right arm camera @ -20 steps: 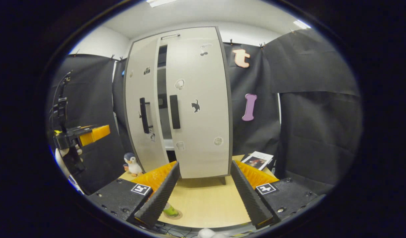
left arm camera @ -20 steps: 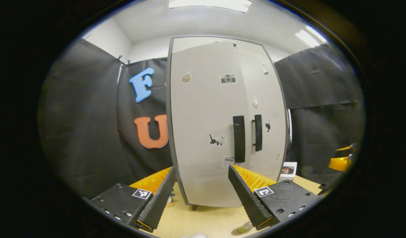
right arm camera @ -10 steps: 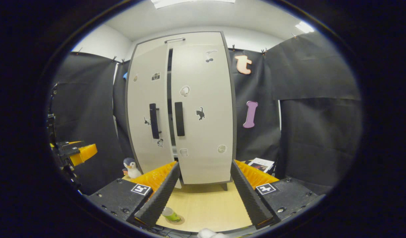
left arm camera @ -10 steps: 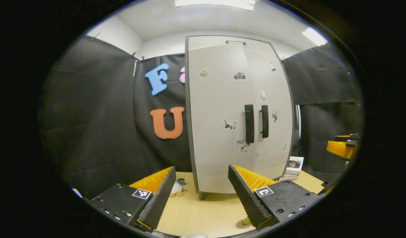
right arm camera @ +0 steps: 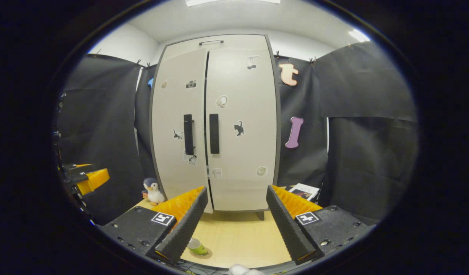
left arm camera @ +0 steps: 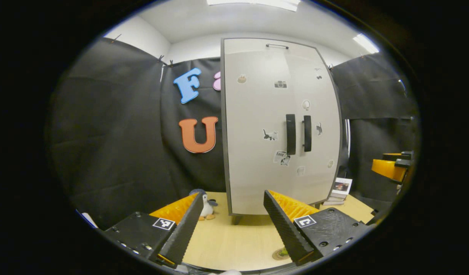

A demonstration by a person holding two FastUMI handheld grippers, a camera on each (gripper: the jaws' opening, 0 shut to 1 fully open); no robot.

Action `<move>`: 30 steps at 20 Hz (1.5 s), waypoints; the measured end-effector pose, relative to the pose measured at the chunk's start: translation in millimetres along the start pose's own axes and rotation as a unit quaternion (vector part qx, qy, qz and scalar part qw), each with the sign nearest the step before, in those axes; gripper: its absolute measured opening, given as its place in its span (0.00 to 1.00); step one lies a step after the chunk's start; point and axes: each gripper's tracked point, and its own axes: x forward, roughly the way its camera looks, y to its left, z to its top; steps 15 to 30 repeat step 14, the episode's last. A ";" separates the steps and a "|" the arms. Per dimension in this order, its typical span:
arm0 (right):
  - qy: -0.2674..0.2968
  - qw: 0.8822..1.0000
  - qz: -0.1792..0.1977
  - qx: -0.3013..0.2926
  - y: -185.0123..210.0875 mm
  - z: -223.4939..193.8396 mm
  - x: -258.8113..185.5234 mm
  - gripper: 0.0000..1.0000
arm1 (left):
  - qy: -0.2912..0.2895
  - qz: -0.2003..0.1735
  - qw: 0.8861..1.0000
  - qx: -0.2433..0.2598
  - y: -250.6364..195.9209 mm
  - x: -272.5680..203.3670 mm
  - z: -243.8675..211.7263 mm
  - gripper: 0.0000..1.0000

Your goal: Grasp the bottle in the cabinet with the left hand and place it on the coaster, then close the right door with the right hand and the left door with the left hand.

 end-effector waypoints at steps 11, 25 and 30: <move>-0.003 1.000 0.005 -0.011 3.9 5.4 7.4 1.00 | -0.007 -0.002 1.000 -0.010 -3.3 8.5 6.7 0.98; -0.005 1.000 0.004 -0.013 1.7 6.3 9.0 1.00 | -0.009 -0.003 1.000 -0.007 -7.2 10.6 7.8 0.98; -0.005 1.000 0.004 -0.013 1.7 6.3 9.0 1.00 | -0.009 -0.003 1.000 -0.007 -7.2 10.6 7.8 0.98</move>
